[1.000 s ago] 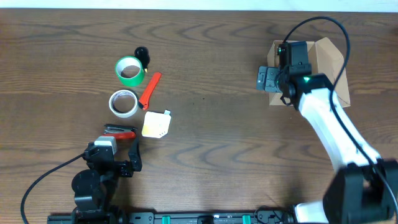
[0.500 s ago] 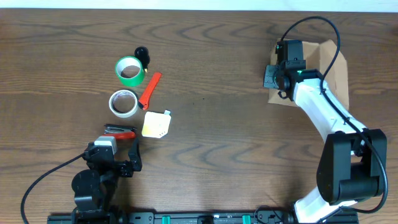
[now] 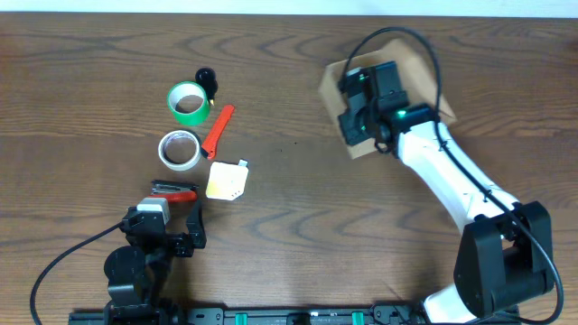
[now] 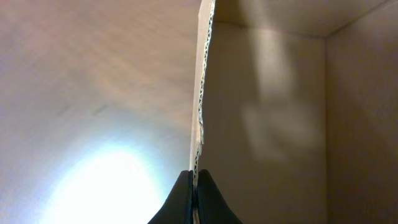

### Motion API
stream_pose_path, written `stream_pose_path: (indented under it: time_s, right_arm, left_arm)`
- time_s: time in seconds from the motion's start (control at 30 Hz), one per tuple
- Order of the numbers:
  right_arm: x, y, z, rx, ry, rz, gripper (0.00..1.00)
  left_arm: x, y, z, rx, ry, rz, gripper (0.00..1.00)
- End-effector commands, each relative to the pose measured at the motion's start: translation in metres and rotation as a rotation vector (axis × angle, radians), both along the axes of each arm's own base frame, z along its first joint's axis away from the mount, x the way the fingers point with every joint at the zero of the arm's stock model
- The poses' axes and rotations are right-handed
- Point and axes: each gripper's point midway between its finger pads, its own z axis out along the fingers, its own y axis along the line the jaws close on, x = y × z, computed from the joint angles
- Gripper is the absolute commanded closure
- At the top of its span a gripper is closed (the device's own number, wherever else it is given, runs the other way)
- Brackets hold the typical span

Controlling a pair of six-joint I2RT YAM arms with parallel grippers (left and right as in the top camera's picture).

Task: Pack container
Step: 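Grasp the cardboard box flap with the right gripper, then drag the box left toward the center with the right gripper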

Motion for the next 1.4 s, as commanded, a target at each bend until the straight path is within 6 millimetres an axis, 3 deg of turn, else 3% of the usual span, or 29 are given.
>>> stream_pose_path:
  time_s: [0.0,0.17,0.33,0.6,0.87,1.23,1.27,1.3,1.33,1.37]
  right_arm:
    - [-0.026,0.05,0.016,0.023,-0.041,0.357,0.99]
    - [-0.066,0.084,0.014,0.057,0.0,0.588,0.99]
    - [-0.086,0.095,0.009,0.004,0.0,0.724,0.99]
    - [-0.077,0.081,0.005,-0.108,-0.036,0.748,0.99]
    - [-0.08,0.075,0.002,-0.165,-0.065,0.88,0.99]
    - [-0.076,0.067,0.007,-0.057,-0.063,0.878,0.99]
    - [-0.074,0.065,0.007,-0.056,-0.062,0.87,0.91]
    - [-0.074,0.064,0.007,-0.052,-0.058,0.858,0.74]
    - [-0.073,0.064,0.008,-0.047,-0.054,0.845,0.31]
    - [-0.073,0.064,0.008,-0.042,-0.051,0.832,0.01]
  left_arm:
    - [0.001,0.003,-0.009,0.015,0.015,0.013,0.05]
    - [0.001,0.003,-0.009,0.015,0.015,0.013,0.05]
    - [0.001,0.003,-0.009,0.015,0.015,0.013,0.05]
    - [0.001,0.003,-0.009,0.015,0.015,0.013,0.04]
    - [0.001,0.003,-0.009,0.015,0.015,0.013,0.05]
    - [0.001,0.003,-0.009,0.015,0.015,0.013,0.05]
    - [0.001,0.003,-0.009,0.015,0.015,0.013,0.05]
    - [0.001,0.003,-0.009,0.015,0.015,0.013,0.05]
    - [0.001,0.003,-0.009,0.015,0.015,0.013,0.05]
    - [0.001,0.003,-0.009,0.015,0.015,0.013,0.05]
